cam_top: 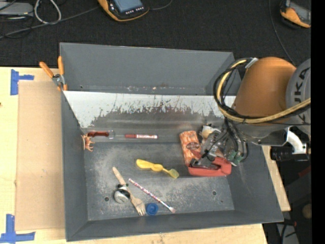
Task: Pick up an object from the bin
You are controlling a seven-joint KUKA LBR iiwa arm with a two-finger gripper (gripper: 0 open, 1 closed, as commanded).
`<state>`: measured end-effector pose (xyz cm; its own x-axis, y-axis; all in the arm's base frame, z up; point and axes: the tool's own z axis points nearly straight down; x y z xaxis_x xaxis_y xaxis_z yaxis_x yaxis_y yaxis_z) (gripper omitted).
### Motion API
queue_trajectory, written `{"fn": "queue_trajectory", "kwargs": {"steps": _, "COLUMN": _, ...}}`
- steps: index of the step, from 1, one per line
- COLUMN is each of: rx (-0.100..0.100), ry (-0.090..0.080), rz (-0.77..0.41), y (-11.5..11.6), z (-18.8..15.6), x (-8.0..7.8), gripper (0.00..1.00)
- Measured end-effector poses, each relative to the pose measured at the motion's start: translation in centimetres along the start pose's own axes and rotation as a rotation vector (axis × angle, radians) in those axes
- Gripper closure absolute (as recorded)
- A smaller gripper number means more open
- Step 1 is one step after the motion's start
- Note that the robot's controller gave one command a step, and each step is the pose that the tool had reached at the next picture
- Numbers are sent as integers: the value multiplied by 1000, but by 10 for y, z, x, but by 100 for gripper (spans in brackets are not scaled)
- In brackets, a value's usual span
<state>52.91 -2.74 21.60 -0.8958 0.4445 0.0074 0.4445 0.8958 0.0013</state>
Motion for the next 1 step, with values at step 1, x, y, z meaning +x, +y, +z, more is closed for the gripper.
{"fn": "queue_trajectory", "kwargs": {"steps": 1, "rx": -2, "ry": -4, "rz": 1, "y": 1, "z": -60, "x": -1, "gripper": 100}}
